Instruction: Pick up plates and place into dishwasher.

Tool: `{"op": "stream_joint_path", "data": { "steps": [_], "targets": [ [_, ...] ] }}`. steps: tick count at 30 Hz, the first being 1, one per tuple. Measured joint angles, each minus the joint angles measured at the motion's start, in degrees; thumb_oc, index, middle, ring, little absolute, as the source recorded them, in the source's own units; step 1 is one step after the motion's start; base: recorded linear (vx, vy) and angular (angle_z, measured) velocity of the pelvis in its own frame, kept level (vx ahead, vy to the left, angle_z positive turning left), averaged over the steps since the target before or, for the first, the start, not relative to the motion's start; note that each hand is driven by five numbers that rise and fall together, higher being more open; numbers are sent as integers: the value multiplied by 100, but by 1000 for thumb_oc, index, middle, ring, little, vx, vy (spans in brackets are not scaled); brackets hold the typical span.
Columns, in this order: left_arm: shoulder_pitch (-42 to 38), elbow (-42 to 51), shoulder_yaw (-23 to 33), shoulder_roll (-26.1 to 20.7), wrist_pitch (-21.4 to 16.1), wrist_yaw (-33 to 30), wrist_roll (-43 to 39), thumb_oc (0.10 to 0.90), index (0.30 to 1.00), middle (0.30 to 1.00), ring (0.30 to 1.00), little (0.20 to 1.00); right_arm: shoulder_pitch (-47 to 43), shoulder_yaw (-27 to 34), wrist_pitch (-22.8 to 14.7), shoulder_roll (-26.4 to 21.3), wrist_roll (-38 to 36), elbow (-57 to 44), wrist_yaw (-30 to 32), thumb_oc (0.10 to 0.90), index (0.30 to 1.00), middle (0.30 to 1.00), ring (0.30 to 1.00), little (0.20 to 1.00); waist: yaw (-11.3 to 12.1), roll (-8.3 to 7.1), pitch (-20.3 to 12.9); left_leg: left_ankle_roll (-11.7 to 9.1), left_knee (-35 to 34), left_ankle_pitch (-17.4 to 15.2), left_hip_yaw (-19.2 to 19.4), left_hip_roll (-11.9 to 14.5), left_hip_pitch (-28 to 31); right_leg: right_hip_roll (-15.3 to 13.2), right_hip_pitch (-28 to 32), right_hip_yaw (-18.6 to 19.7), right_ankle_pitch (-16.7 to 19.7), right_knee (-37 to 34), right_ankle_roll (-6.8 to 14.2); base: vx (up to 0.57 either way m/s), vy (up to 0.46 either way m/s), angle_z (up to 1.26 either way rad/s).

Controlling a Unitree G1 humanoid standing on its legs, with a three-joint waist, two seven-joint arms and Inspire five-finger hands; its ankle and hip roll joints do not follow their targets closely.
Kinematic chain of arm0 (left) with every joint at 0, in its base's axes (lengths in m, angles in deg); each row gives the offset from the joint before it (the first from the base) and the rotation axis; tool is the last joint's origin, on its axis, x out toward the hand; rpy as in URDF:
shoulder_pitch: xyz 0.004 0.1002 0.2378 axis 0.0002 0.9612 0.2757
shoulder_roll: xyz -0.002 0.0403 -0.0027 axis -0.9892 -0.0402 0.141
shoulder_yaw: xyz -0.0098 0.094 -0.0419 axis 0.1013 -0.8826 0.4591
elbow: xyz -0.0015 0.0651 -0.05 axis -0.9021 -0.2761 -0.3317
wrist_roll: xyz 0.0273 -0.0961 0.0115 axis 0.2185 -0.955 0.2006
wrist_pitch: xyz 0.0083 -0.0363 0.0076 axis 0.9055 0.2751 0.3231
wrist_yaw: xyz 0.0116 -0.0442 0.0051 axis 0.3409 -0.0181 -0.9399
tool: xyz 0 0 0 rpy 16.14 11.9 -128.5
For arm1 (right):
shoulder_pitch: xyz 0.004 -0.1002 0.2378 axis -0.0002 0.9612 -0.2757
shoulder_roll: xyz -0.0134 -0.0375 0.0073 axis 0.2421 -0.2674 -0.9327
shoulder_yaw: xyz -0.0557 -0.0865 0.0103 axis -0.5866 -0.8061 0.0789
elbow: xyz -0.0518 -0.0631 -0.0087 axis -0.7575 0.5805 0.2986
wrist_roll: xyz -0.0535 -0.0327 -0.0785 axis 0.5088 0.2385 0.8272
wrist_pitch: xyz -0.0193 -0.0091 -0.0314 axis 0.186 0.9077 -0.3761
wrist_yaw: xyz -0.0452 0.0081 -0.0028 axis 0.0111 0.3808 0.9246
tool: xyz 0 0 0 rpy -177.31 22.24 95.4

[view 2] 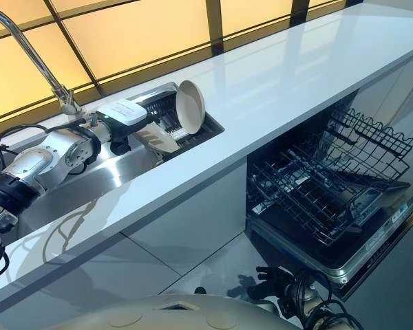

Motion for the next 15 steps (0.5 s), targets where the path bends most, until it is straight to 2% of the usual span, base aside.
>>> {"op": "stream_joint_path", "data": {
  "steps": [6,15],
  "targets": [
    [0,-164,0,1,21,-134,-10,800,900,900,900,900,10,0,0,-1,-1,-36,17,800,900,900,900,900,-3,-1,1,1,0,-2,10,0,-3,-2,-15,15,0,6,0,0,0,0],
    [1,-348,5,102,120,-996,-190,800,900,900,900,900,44,3,-36,-2,-7,-68,57,800,900,900,900,900,-31,-4,3,7,1,-13,79,6,-7,-7,-60,91,-5,21,9,10,6,-3]
  ]
}}
